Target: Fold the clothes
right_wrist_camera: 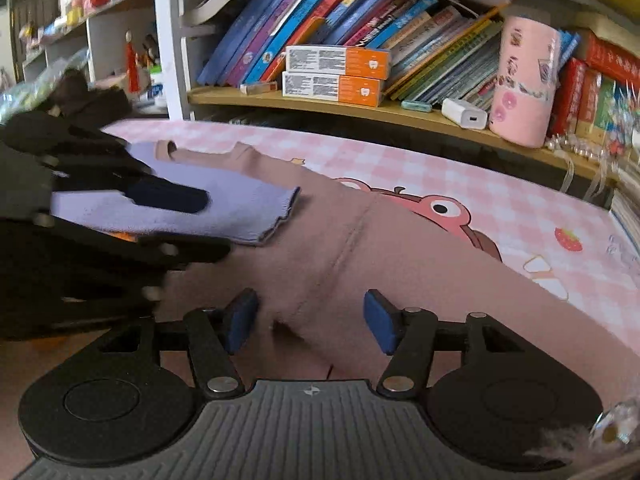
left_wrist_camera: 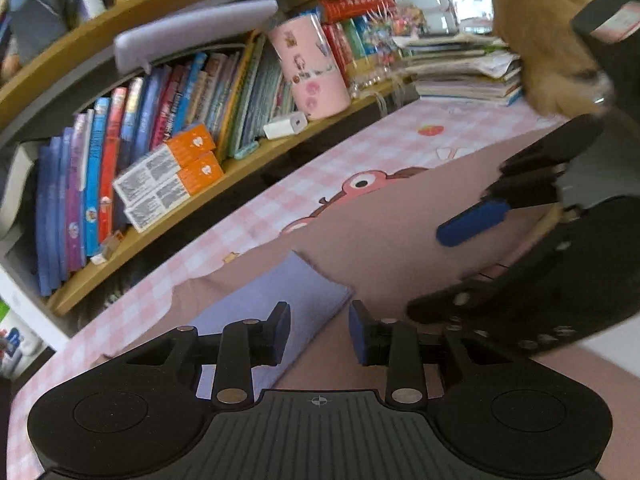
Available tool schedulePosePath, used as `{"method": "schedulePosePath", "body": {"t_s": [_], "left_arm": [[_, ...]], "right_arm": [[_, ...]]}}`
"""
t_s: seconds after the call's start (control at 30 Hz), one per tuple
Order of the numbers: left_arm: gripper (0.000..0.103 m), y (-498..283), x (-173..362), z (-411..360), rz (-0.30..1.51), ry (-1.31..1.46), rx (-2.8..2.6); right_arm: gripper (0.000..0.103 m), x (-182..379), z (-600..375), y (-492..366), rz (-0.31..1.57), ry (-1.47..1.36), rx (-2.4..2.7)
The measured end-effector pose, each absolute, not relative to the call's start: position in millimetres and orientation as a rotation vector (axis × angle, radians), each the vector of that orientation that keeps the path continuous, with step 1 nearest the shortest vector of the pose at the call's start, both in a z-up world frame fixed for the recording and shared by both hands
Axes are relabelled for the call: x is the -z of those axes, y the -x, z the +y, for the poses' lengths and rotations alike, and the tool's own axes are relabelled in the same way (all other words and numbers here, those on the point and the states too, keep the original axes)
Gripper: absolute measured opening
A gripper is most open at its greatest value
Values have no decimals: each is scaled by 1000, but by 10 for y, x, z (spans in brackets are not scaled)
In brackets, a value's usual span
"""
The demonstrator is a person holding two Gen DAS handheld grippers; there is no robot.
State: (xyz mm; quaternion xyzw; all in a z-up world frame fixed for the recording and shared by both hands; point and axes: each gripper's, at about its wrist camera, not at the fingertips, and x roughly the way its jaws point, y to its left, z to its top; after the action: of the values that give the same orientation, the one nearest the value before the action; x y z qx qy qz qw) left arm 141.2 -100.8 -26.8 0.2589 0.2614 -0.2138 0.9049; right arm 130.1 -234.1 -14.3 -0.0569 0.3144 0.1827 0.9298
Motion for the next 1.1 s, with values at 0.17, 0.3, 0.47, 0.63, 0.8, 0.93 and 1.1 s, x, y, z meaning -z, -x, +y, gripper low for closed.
{"method": "schedulePosePath", "body": {"t_s": [0.17, 0.3, 0.47, 0.63, 0.8, 0.93, 1.1], "left_arm": [[32, -1520, 347, -1082, 538, -529, 461], [32, -1571, 359, -1118, 539, -508, 452], [5, -1542, 361, -1120, 531, -566, 410], [5, -1333, -184, -148, 427, -284, 296], [4, -974, -795, 1309, 341, -167, -48], [4, -634, -883, 2284, 364, -201, -328], [4, -348, -650, 2899, 441, -180, -447]], "right_arm": [[57, 137, -2412, -1279, 640, 112, -363], [57, 137, -2419, -1261, 634, 110, -353], [57, 152, -2442, -1235, 623, 98, -347], [59, 155, -2421, -1223, 618, 109, -332], [60, 157, -2406, -1216, 616, 116, -323], [62, 158, -2397, -1215, 617, 117, -311], [63, 152, -2374, -1216, 626, 111, -282]]}}
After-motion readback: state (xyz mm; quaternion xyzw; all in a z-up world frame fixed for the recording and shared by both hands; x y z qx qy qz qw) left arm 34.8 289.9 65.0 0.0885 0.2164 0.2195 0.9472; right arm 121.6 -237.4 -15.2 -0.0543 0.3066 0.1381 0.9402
